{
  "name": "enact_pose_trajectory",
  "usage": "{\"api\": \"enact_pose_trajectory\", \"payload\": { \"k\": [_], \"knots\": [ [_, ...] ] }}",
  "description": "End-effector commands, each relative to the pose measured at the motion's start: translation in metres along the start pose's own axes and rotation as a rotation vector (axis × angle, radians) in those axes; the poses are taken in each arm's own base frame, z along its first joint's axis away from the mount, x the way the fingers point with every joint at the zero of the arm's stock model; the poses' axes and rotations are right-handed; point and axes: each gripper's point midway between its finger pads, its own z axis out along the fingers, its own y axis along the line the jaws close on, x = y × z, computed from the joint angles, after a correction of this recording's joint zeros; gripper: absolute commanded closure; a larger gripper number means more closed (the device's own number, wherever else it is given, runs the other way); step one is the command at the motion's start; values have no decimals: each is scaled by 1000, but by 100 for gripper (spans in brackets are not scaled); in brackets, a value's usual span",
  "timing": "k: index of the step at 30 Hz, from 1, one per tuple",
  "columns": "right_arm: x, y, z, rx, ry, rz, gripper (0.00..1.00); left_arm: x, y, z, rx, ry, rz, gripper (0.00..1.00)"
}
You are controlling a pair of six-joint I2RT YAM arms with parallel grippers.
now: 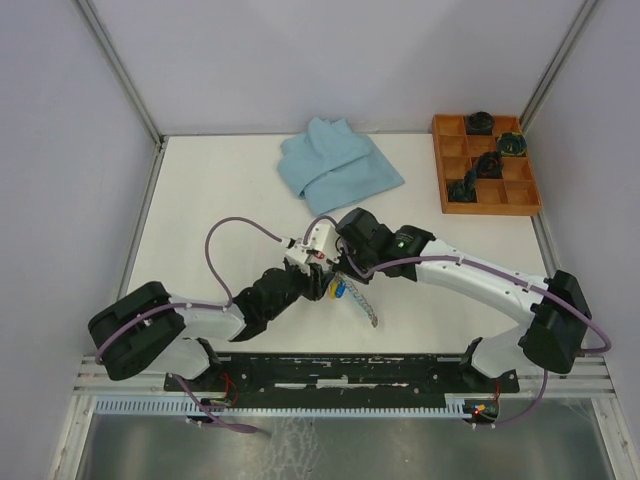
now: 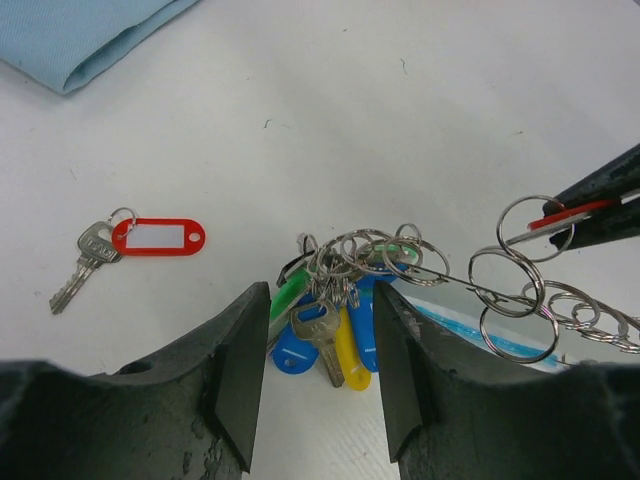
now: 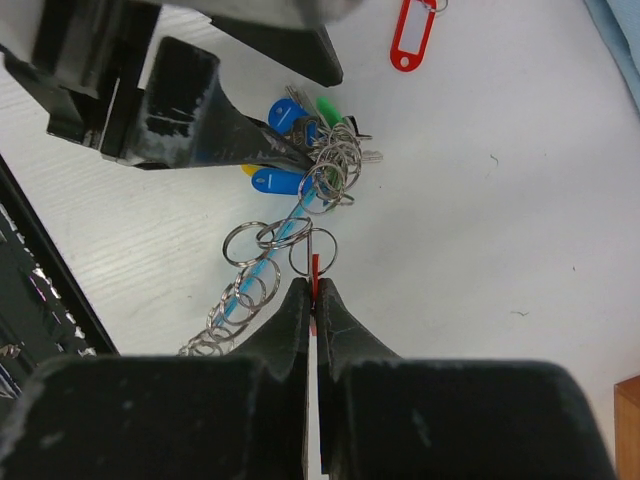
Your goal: Put the keys on the keyring
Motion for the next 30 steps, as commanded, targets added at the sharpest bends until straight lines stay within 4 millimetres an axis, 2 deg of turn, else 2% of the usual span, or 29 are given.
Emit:
{"api": "enact_pose_trajectory", "payload": {
  "k": [1,7,13,19,24,30],
  "knots": [
    [-14,-5,3,22,-51,27,99,-22,-6,-8,46,-120,-34,46],
    [-13,-6,7,27,-39,38,99,-26,-5,-27,64,-158,-118,45],
    [-13,-5,11,19,-30,42,99,-51,-16,-43,128,-230,-141,41],
    [-15,-5,13,14,-30,47,100,-81,-32,-42,186,-281,-129,40],
    [-18,-5,12,14,-35,54,99,-78,-40,-32,210,-247,-137,42],
    [-19,-6,10,17,-38,58,99,-64,-46,-25,241,-200,-156,46]
  ]
}}
